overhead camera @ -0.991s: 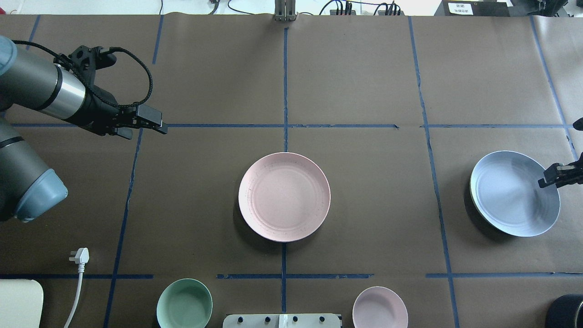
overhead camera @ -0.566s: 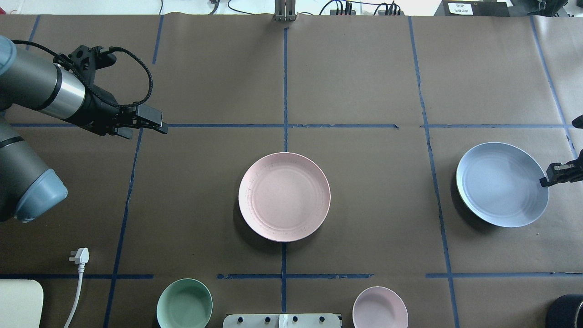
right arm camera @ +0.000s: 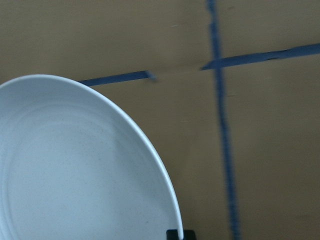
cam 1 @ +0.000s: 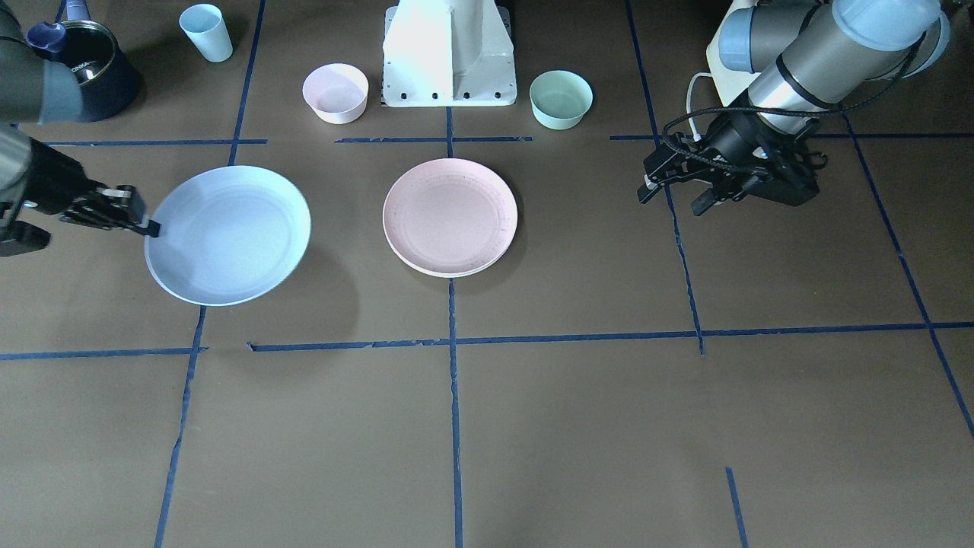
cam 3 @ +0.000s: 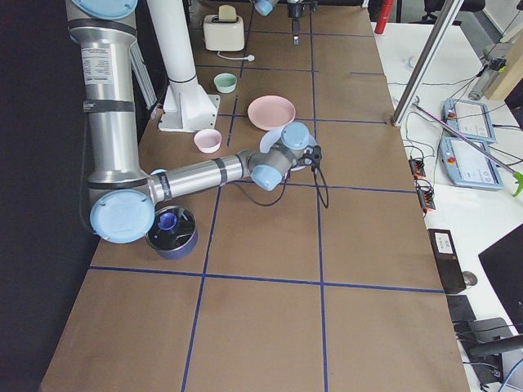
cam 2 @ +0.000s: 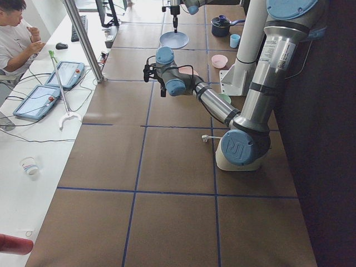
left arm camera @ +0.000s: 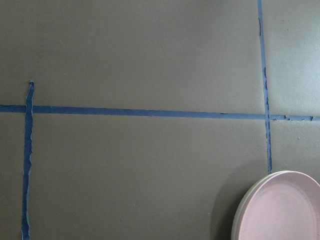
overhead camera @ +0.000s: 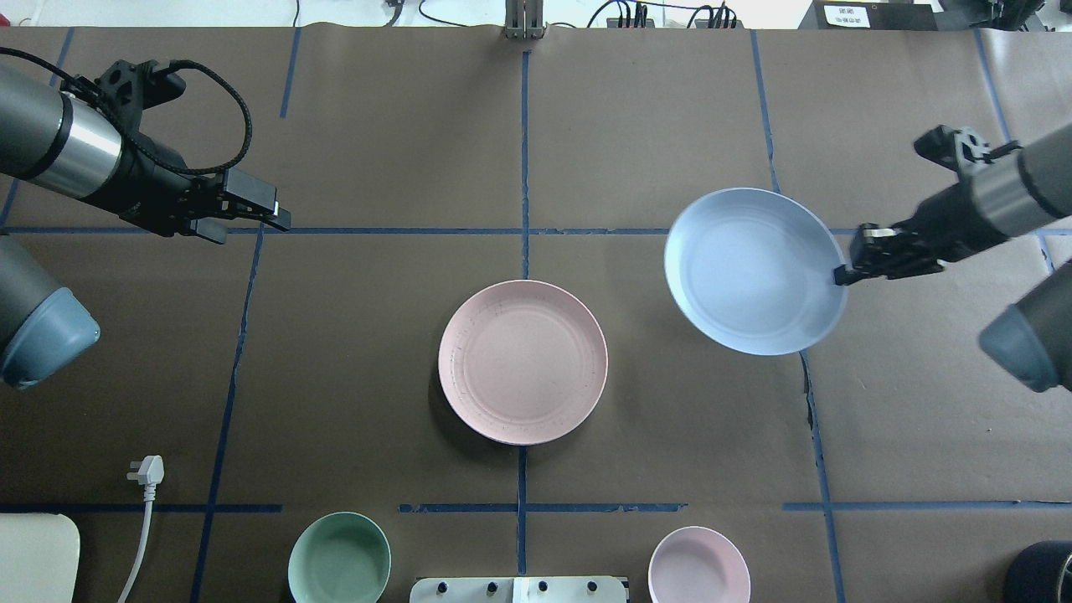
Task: Stack three plates with pink and blue
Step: 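Carry the light blue plate with the right gripper onto the pink plate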
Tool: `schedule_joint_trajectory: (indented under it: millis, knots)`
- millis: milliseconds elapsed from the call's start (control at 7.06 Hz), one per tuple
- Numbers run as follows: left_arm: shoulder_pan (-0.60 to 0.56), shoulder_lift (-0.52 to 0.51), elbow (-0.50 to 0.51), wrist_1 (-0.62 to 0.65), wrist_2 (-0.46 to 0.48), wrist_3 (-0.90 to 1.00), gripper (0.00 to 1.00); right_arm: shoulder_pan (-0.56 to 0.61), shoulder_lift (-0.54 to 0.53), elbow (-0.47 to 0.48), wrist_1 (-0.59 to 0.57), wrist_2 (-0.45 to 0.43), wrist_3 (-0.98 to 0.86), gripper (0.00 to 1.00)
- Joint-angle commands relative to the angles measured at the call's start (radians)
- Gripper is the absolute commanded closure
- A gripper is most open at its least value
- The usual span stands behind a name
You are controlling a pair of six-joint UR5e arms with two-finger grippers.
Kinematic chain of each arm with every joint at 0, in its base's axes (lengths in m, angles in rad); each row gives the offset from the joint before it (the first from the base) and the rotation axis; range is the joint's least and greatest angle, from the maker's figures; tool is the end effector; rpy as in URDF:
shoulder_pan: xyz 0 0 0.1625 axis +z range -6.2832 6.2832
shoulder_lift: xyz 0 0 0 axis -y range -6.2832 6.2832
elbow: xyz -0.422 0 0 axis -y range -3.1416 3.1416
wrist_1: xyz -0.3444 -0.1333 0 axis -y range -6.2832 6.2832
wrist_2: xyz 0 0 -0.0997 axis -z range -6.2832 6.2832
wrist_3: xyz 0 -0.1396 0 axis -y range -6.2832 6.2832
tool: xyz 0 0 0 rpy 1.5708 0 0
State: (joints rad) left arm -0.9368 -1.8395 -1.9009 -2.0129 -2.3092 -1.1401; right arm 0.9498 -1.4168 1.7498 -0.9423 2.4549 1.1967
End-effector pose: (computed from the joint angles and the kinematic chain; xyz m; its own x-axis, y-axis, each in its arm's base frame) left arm 0.2858 -0.4551 0.3414 0.3772 0.0082 -0.9261 0.1038 0.9933 0.0511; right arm -0.2819 -0.4375 0.4358 0.3635 0.1100 0.9251 -0.0148 0.9936 -0.1123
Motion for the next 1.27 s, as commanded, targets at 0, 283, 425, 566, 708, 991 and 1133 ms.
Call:
schedule_joint_trajectory:
  millis: [0,283,425,566,708,991,1133]
  knots:
    - [-0.019,0.005,-0.001,-0.001,-0.022,0.000,0.00,-0.258,0.233,0.008,-0.004,-0.203,0.345,1.00]
    - [-0.019,0.005,0.000,-0.001,-0.022,0.000,0.00,-0.410,0.271,-0.006,-0.010,-0.371,0.406,1.00]
    - [-0.019,0.005,-0.001,-0.001,-0.022,-0.001,0.00,-0.411,0.272,-0.028,-0.010,-0.373,0.405,1.00]
    - [-0.019,0.005,-0.001,-0.001,-0.022,-0.001,0.00,-0.411,0.272,-0.033,-0.010,-0.375,0.405,1.00]
    - [-0.017,0.005,-0.001,-0.001,-0.022,-0.001,0.00,-0.411,0.262,-0.033,-0.010,-0.375,0.405,1.00]
    - [-0.017,0.005,-0.001,-0.001,-0.022,-0.001,0.00,-0.411,0.260,-0.036,-0.010,-0.378,0.403,0.01]
    - [-0.017,0.005,0.000,-0.001,-0.021,-0.001,0.00,-0.407,0.257,-0.032,-0.009,-0.376,0.399,0.00]
